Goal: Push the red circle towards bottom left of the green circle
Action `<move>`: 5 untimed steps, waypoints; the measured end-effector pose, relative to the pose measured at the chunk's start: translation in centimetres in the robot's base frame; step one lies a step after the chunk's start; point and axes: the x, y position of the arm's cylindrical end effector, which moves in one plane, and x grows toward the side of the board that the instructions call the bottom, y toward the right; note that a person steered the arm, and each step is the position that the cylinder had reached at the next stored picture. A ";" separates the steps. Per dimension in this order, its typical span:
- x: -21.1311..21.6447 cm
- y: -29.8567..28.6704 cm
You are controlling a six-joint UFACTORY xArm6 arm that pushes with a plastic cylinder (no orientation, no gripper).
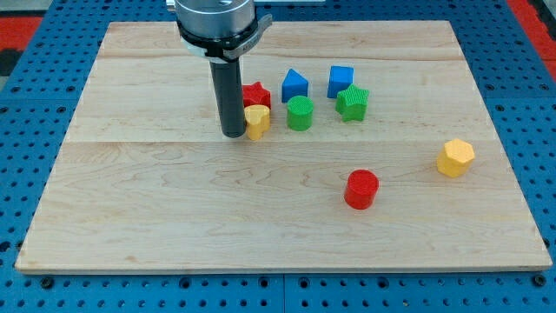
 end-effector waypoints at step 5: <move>13.8 17.0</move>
